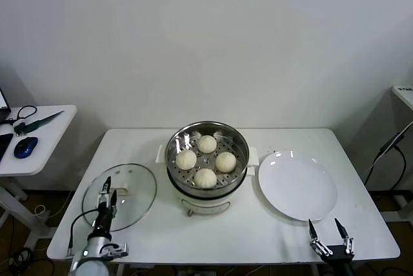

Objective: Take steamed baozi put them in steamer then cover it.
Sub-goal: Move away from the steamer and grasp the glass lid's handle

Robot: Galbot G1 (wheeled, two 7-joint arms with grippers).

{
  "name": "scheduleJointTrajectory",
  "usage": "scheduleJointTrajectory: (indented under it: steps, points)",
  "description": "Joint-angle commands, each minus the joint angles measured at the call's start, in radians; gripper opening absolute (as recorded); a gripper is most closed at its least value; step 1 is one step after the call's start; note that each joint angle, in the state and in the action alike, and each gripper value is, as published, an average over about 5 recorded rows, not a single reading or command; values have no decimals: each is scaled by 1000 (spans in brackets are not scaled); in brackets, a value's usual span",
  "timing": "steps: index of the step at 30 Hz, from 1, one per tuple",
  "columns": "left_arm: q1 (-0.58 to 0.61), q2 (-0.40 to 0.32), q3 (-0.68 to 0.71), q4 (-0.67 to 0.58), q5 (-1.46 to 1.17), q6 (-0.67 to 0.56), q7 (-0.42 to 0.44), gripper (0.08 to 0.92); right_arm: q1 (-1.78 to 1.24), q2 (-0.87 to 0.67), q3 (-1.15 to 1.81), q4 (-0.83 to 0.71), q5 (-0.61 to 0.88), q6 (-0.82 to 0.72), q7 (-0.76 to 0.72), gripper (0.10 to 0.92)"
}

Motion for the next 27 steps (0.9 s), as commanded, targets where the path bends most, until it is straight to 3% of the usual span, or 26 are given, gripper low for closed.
scheduleJointTrajectory:
  steps: [1, 11, 27]
  points:
    - [-61, -3, 4, 88, 47, 18, 4, 823, -22, 24, 4, 6, -9, 11, 1, 823]
    - [-94, 8, 13, 109, 22, 18, 2, 792, -17, 35, 0, -2, -26, 12, -1, 823]
    - [-91, 8, 12, 136, 29, -34, 14, 343, -18, 46, -7, 2, -40, 15, -3, 823]
